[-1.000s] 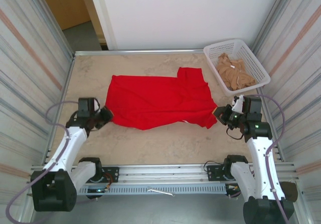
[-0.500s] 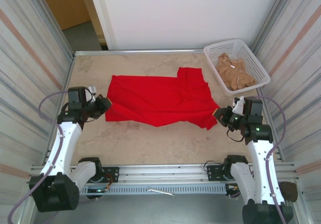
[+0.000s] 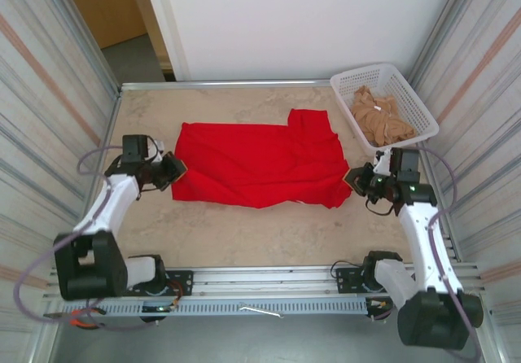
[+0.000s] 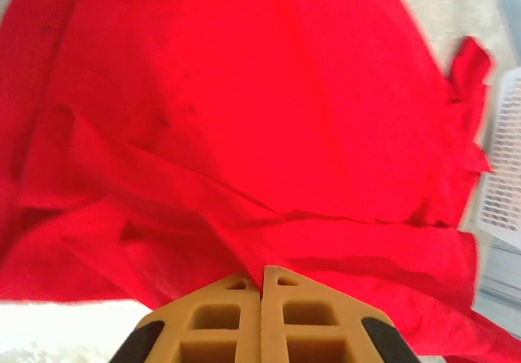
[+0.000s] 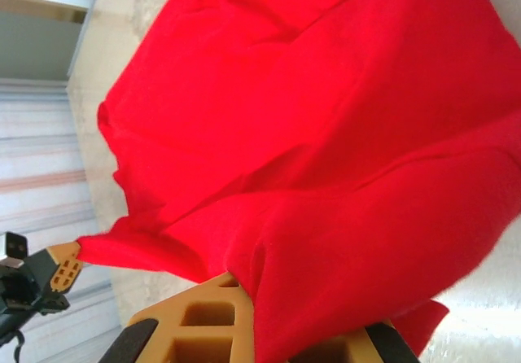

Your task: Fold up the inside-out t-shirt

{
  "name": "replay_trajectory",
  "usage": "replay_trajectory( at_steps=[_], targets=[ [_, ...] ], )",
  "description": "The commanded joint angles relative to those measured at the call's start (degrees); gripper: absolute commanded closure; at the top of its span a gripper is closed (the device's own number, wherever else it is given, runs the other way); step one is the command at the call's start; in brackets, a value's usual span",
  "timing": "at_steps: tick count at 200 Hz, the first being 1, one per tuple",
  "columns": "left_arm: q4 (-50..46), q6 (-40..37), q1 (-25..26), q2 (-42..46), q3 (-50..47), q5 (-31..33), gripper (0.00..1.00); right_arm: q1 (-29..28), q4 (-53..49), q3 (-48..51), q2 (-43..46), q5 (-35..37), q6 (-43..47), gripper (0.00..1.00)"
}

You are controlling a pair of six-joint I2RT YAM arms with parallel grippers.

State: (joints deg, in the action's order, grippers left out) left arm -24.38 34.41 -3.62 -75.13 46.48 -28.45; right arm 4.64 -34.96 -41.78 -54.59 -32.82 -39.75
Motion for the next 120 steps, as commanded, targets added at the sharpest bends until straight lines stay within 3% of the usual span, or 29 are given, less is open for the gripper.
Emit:
replay_trajectory(
  at_steps=[1, 24, 51, 79, 120],
  targets=[
    [4.5, -3.4, -1.1, -6.6, 4.0, 0.8, 1.0, 0.6, 7.4, -1.1, -8.1, 1.3, 2.8, 1.0],
    [4.8, -4.4, -1.2, -13.2, 7.6, 1.3, 1.0, 0.7, 9.8, -3.0, -16.9, 2.9, 5.6, 1.0],
    [4.3, -5.6, -1.2, -17.0, 9.9, 1.5, 1.0, 0.6, 10.5, -4.3, -20.5, 4.2, 6.4, 1.0],
    [4.0, -5.8, -1.3, -15.8, 9.8, 0.9, 1.0, 0.7, 9.7, -3.8, -17.3, 3.7, 5.7, 1.0],
    [3.9, -3.3, -2.9, -6.8, 11.1, -3.3, 1.0, 0.9, 5.0, -8.7, -9.5, 2.2, 4.5, 1.0]
  ],
)
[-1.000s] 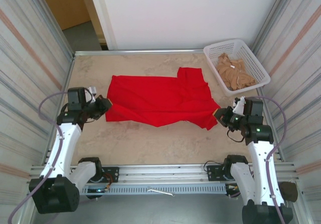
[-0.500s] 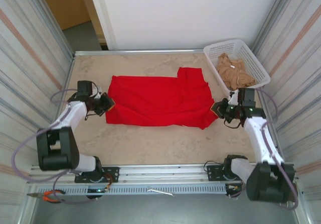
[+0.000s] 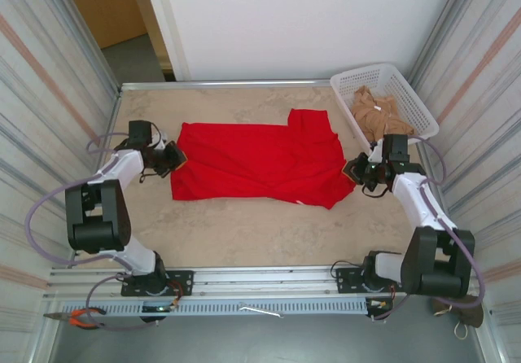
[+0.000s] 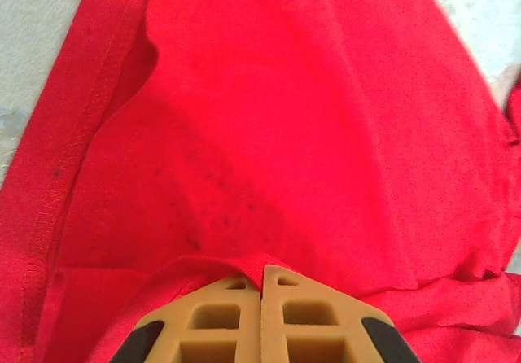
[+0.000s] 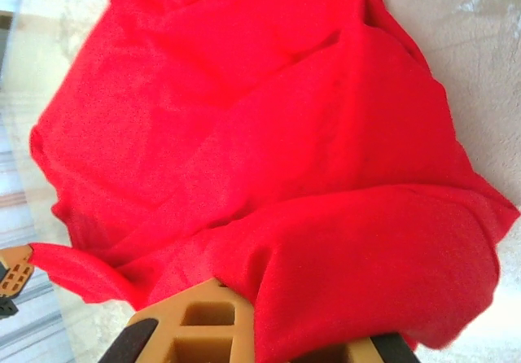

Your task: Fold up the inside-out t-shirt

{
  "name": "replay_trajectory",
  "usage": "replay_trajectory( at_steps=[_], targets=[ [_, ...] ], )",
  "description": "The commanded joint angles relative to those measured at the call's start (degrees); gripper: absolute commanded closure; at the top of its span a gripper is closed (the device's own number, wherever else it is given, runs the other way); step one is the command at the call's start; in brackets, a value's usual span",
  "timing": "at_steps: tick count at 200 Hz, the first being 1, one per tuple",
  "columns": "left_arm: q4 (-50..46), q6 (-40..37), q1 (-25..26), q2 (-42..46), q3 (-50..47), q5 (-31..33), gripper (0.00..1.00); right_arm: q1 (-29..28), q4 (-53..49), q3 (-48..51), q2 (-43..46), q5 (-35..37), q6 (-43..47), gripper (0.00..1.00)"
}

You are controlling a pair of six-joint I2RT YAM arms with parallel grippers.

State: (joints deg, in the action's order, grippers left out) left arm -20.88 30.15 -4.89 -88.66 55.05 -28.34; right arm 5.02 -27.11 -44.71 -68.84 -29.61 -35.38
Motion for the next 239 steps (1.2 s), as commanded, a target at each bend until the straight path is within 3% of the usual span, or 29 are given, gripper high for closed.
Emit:
replay_trajectory(
  at_steps=[1, 65, 98, 131, 184, 239],
  targets=[
    [0.4, 1.0, -1.7, 7.0, 2.6, -3.5, 1.0, 0.5, -3.0, -6.0, 4.9, -1.1, 0.0, 1.0],
    [0.9, 11.5, -3.4, 17.9, 25.4, -6.7, 1.0, 1.2, -9.0, -36.8, 4.8, -9.6, -5.1, 1.0],
    [0.6, 14.7, -3.9, 23.2, 30.6, -5.2, 1.0, 2.1, -9.1, -44.2, 8.7, -12.1, -9.4, 1.0],
    [0.0, 18.3, -7.7, 27.1, 34.8, -5.0, 1.0, 3.8, -8.7, -50.4, 11.8, -14.9, -13.8, 1.0],
    [0.1, 19.2, -7.8, 23.8, 40.8, -4.2, 1.0, 4.9, -7.9, -60.4, 11.8, -17.1, -17.5, 1.0],
    [1.4, 15.4, -7.8, 12.1, 40.7, -6.6, 1.0, 4.7, 3.1, -53.6, 3.5, -18.2, -21.4, 1.0]
  ],
)
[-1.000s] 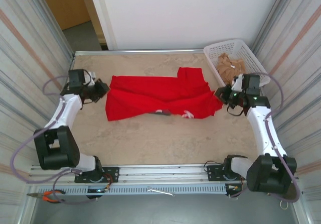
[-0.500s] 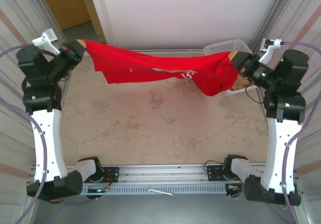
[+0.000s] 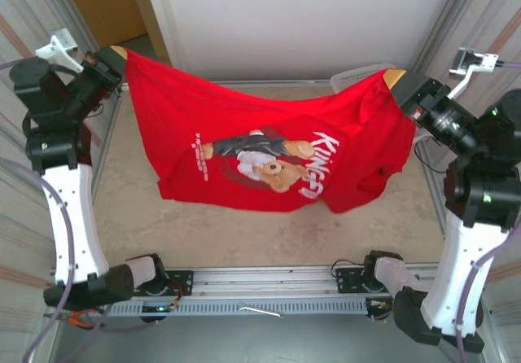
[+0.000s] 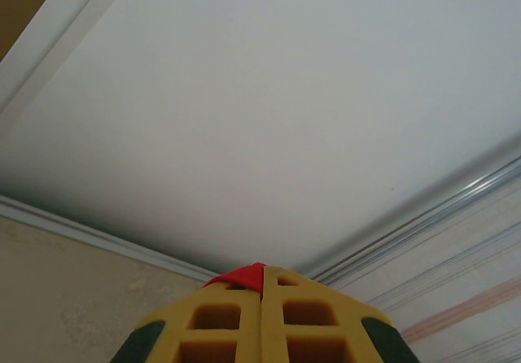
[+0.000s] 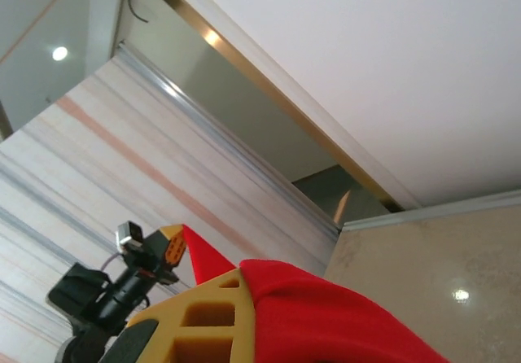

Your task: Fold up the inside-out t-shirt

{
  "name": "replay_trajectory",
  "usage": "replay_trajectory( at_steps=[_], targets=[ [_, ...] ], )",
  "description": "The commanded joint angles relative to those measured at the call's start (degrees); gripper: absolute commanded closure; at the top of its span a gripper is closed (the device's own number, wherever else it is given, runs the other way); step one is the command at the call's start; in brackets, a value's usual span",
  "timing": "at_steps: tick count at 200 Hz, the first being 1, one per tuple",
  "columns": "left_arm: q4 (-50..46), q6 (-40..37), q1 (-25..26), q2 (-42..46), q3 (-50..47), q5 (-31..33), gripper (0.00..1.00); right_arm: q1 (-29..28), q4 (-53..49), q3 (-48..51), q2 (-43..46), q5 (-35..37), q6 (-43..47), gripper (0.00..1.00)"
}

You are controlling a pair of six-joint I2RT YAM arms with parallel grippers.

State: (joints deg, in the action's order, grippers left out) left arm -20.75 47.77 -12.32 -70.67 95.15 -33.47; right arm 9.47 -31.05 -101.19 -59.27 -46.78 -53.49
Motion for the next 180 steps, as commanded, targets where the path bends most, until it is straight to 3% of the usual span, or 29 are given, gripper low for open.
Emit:
replay_trajectory(
  at_steps=[1, 30, 52, 79, 95, 115, 127, 143, 160, 180],
  targets=[
    [1.4, -2.2, -0.4, -6.2, 0.6, -1.6, 1.0, 0.3, 7.4, 2.9, -6.3, -1.1, -3.4, 1.0],
    [4.9, -2.8, 0.4, -15.3, 2.3, -2.4, 1.0, -2.2, 14.1, 1.8, -17.0, -1.2, -4.1, 1.0],
    [7.7, -1.2, 1.6, -23.3, 7.0, -2.6, 1.0, -6.0, 16.0, -5.4, -27.6, -0.8, -3.7, 1.0],
    [7.7, 2.3, 2.8, -32.9, 20.6, -3.3, 1.0, -8.3, 12.4, -26.0, -41.3, -2.0, -3.8, 1.0],
    [2.7, 2.3, 3.2, -38.1, 34.8, -3.0, 1.0, -8.5, 7.3, -41.9, -48.8, -2.1, -4.4, 1.0],
    [-2.9, 1.9, 3.2, -42.6, 49.8, -1.6, 1.0, -7.3, 7.6, -56.6, -55.5, -3.3, -11.3, 1.0],
    [-3.8, 2.3, 2.9, -43.2, 52.8, -1.3, 1.0, -6.7, 11.0, -54.5, -55.0, -4.1, -15.6, 1.0],
    [-2.7, 2.9, 2.5, -40.9, 48.4, -2.4, 1.0, -7.5, 10.8, -45.0, -50.1, -4.1, -10.9, 1.0],
    [-0.8, 1.3, 2.5, -35.2, 36.7, -3.3, 1.0, -8.7, 12.9, -29.3, -42.4, -3.0, -7.2, 1.0],
    [4.4, -0.4, 2.4, -25.4, 15.2, -3.6, 1.0, -10.0, 18.0, -5.9, -32.6, -2.0, -5.0, 1.0]
  ],
)
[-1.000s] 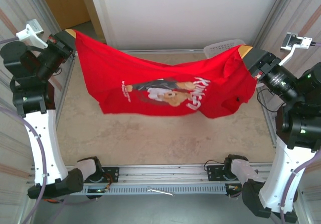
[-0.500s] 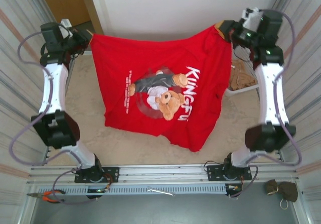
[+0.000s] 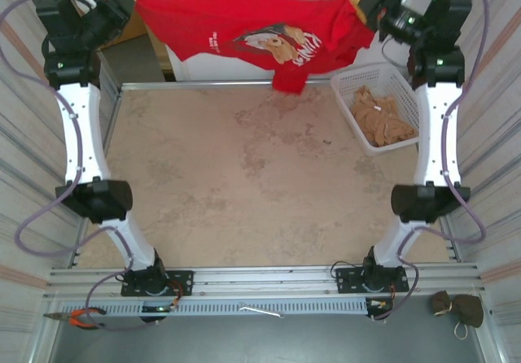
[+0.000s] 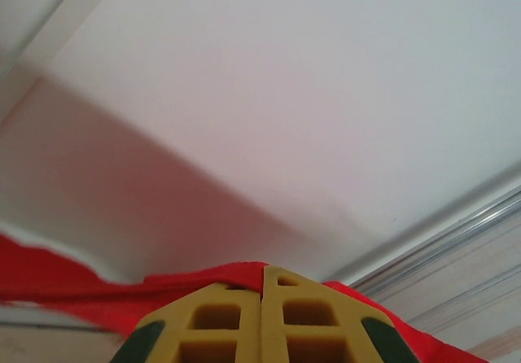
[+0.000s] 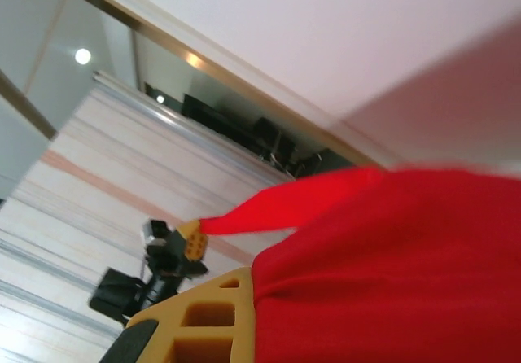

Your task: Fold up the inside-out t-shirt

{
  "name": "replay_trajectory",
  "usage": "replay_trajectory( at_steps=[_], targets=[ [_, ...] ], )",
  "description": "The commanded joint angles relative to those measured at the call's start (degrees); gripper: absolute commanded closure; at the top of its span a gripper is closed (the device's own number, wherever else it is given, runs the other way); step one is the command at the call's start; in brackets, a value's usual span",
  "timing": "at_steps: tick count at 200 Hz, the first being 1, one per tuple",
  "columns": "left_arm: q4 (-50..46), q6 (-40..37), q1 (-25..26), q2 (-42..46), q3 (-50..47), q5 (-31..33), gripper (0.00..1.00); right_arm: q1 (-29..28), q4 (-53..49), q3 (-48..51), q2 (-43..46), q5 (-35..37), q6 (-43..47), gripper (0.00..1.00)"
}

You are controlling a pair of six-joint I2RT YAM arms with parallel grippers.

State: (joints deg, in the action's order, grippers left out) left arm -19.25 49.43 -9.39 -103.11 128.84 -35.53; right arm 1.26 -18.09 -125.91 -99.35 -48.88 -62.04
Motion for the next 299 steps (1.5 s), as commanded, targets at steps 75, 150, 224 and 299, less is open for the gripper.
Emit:
replay_trajectory(
  at_steps=[75, 150, 224, 299],
  targets=[
    [3.4, -7.1, -5.6, 33.1, -80.2, 0.5, 1.0, -6.9, 10.4, 83.0, 32.4, 8.4, 6.5, 1.0],
    [-5.5, -11.7, -11.7, 46.7, -97.7, 2.4, 1.0, -4.1, -14.0, 97.4, 56.0, 18.0, 13.0, 1.0],
    [-11.6, -11.7, -15.3, 55.7, -102.8, 4.0, 1.0, -0.3, -31.2, 97.9, 69.8, 20.9, 13.3, 1.0],
    [-15.1, -17.2, -15.6, 56.0, -94.2, 3.4, 0.37, 1.6, -37.0, 92.4, 68.7, 28.9, 18.0, 0.37]
  ],
)
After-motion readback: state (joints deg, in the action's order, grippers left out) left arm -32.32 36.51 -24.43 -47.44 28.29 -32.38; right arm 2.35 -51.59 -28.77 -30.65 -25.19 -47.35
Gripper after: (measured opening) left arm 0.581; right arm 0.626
